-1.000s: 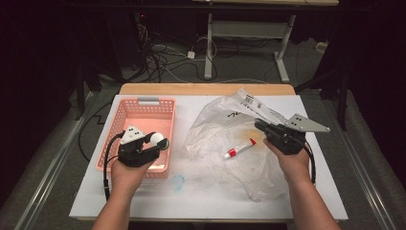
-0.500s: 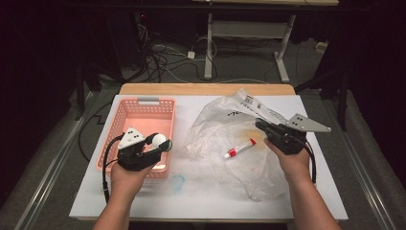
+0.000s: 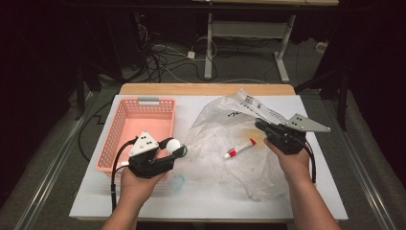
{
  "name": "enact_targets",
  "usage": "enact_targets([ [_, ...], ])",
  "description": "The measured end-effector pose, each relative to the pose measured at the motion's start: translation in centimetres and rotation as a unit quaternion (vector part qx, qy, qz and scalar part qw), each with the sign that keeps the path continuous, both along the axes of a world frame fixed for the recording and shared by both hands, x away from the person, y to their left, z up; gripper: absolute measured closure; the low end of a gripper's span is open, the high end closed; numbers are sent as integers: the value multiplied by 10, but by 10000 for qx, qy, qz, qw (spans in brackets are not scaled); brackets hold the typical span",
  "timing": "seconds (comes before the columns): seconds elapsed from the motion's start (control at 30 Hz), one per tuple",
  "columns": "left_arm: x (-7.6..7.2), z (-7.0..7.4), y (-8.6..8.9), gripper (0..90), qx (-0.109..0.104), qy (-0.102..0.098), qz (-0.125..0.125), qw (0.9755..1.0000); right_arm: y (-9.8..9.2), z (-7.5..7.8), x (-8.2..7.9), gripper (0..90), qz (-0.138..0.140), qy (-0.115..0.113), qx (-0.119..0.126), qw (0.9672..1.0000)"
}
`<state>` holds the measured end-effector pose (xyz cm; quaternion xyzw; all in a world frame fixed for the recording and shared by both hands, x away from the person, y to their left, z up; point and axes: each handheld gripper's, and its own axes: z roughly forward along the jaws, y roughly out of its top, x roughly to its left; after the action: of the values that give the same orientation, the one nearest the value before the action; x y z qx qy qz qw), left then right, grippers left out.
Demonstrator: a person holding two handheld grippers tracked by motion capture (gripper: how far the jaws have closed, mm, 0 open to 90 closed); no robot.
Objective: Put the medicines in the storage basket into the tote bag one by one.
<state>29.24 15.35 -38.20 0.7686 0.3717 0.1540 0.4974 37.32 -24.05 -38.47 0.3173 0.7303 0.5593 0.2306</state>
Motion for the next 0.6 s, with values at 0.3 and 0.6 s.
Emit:
enact_targets([
  [0.3, -5, -2, -18, 487, -37, 0, -244, 9997, 1, 0, 0, 900, -1, 2, 15, 10000],
  [0.6, -7, -8, -35, 486, -34, 50, -516, 9986, 2, 0, -1, 900, 10, 13, -1, 10000],
])
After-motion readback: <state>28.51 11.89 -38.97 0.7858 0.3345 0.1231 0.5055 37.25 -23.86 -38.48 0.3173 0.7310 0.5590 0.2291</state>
